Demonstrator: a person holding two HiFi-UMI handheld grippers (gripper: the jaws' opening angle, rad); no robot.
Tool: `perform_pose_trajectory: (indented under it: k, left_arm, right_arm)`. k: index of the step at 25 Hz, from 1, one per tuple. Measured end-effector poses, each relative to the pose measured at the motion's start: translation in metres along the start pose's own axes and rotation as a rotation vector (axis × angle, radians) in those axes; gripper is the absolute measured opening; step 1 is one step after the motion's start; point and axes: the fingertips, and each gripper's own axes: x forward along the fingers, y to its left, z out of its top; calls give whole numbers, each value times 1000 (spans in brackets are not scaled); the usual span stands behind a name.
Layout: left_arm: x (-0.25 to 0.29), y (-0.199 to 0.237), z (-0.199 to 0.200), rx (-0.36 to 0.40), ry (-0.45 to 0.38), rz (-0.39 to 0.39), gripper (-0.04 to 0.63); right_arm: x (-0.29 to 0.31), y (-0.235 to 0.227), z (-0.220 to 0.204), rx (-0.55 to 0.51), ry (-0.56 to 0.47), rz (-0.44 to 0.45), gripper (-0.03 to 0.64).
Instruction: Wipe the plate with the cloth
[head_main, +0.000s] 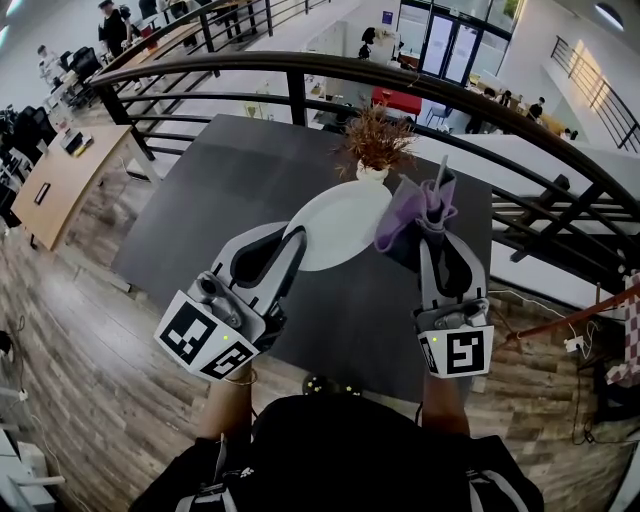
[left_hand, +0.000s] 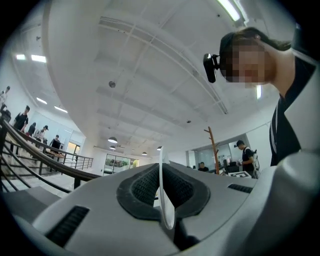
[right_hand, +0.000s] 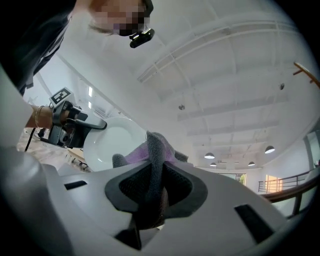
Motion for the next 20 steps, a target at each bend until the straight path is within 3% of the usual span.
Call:
perform_pose_trajectory:
  k: [7, 14, 20]
  left_arm:
    - [5, -1, -14, 113, 57, 20, 17]
    - [10, -7, -26, 335, 195, 50, 17]
    - [16, -16, -27, 563, 244, -11, 17]
  right_arm:
    - [-6, -12, -6, 43, 7, -29, 72]
    - [-11, -23, 2, 82, -15, -54, 72]
    - [-14, -28, 7, 104, -29, -63, 72]
